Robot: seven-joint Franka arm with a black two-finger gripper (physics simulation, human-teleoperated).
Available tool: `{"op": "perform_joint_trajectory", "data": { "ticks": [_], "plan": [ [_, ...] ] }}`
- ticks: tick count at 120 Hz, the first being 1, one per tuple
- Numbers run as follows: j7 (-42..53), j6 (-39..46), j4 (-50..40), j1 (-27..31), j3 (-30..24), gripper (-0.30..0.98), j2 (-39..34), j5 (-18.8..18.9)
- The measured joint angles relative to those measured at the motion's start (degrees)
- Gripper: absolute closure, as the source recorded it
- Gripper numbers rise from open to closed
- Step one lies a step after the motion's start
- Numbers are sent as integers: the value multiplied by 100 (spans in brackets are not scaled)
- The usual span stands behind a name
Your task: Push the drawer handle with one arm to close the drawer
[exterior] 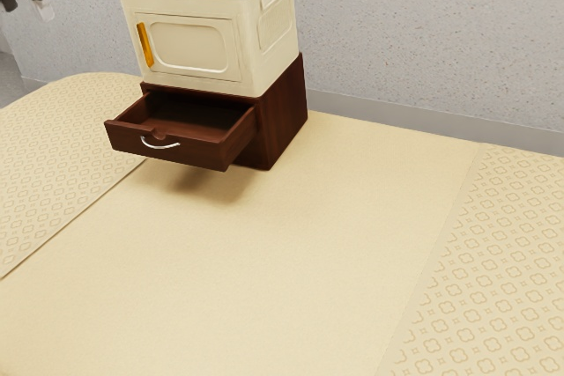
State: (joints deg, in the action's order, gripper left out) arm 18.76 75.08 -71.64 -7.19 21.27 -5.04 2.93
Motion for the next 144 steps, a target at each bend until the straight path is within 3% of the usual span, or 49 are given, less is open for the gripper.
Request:
{"op": "perform_joint_trajectory", "data": {
  "ticks": [25, 40, 67, 82, 106, 144],
  "plan": [
    [242, -95, -180, 25, -241, 0, 182, -36],
    [281, -34, -955, -2, -381, 1, 153, -47],
    [236, 528, -2500, 79, -369, 47, 145, 2],
    [197, 976, -3014, 142, -331, 63, 151, 88],
    [7, 1721, -3478, 118, -319, 74, 289, 141],
    [-396, 3200, -3784, 67, -325, 78, 725, 122]
  ]
}}
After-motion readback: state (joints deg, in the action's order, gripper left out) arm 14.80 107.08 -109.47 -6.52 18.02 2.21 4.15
